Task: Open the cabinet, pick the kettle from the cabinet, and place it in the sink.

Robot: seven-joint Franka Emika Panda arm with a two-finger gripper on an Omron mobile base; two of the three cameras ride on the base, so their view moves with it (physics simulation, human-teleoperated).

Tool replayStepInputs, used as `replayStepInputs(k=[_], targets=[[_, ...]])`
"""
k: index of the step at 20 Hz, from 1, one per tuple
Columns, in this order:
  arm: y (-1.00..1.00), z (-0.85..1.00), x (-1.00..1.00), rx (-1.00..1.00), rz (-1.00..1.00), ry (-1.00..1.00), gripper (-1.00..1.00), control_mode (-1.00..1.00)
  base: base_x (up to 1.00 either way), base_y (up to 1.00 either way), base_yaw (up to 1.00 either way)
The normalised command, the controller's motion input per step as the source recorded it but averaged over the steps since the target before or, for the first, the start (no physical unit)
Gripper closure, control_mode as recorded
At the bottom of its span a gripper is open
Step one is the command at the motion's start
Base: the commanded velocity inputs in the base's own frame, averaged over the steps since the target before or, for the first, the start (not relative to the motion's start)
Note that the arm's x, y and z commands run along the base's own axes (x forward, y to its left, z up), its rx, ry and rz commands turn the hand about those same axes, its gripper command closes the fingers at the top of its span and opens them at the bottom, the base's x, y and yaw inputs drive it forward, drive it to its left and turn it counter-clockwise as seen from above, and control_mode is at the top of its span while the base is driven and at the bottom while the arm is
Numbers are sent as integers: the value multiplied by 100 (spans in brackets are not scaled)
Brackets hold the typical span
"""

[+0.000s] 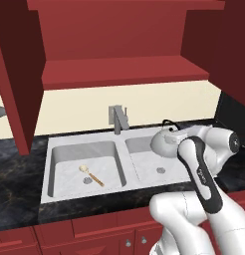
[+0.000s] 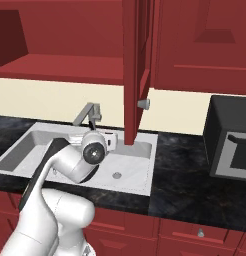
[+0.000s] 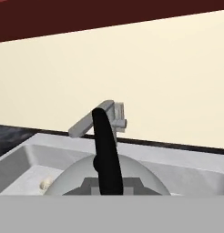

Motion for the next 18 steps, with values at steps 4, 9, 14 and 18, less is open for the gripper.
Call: replayStepInputs(k=[4, 9, 14, 18], targets=[[-26, -18, 17, 0, 12, 11, 100, -100, 0, 0, 0], [-17, -21, 19, 0, 17, 3, 100, -100, 0, 0, 0], [2, -29, 20, 0, 14, -10, 100, -100, 0, 0, 0], [0, -26, 26, -1, 7, -10, 100, -100, 0, 0, 0]])
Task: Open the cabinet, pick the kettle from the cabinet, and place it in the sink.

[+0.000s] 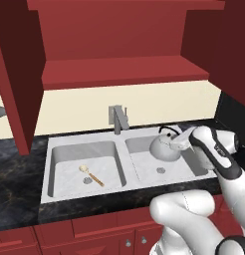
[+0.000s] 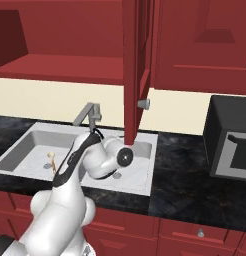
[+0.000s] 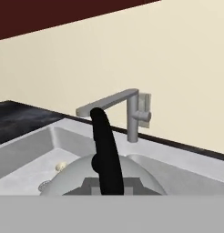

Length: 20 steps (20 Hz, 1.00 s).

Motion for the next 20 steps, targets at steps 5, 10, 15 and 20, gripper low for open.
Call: replayStepInputs(k=[5, 10, 15, 20], targets=[[7, -19, 28, -11, 2, 0, 100, -100, 0, 0, 0], [0, -19, 28, -12, 7, 9, 100, -100, 0, 0, 0], [0, -30, 18, -2, 13, 1, 100, -100, 0, 0, 0], [0, -37, 17, 0, 14, 0, 100, -100, 0, 0, 0]])
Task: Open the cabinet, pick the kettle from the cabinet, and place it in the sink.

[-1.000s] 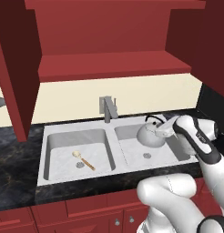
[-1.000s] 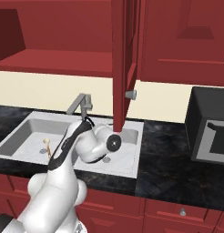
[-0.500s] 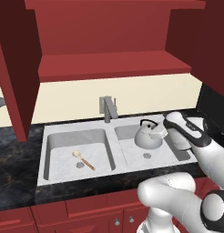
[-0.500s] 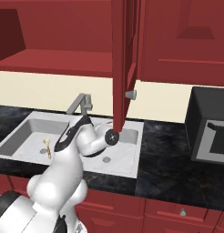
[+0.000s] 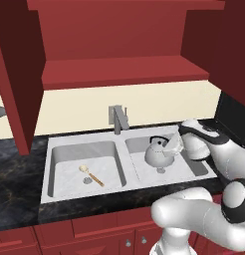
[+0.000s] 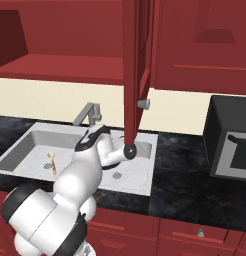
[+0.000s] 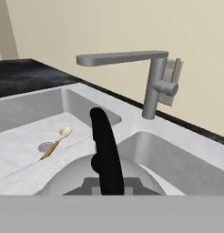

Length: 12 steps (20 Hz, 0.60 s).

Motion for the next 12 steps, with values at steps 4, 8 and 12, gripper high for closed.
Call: replayStepInputs(k=[4, 8, 12], targets=[[0, -27, 22, 0, 11, -2, 100, -100, 0, 0, 0], [0, -19, 26, 0, 8, 0, 100, -100, 0, 0, 0], [0, -17, 27, 0, 6, 0, 100, -100, 0, 0, 0]])
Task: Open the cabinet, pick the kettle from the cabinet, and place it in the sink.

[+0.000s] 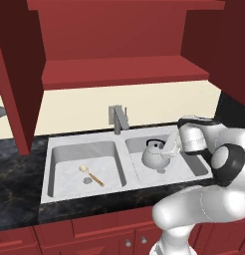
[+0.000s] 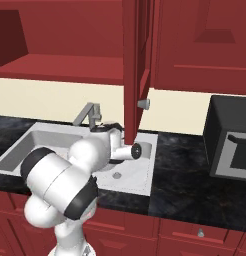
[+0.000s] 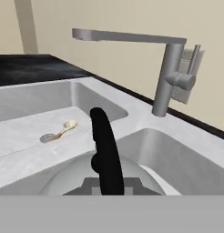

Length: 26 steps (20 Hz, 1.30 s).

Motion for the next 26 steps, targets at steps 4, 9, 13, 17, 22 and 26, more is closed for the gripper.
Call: replayStepInputs(k=[4, 9, 13, 17, 22, 26], targets=[[0, -24, 23, -1, 5, 0, 100, -100, 0, 0, 0], [0, -31, 19, 0, 5, 0, 100, -100, 0, 0, 0], [0, -29, 20, 0, 4, 0, 100, -100, 0, 0, 0], [0, -30, 18, 0, 5, 0, 100, -100, 0, 0, 0], [-1, -24, 24, 0, 6, 0, 100, -100, 0, 0, 0], [0, -27, 25, 0, 6, 0, 100, -100, 0, 0, 0]])
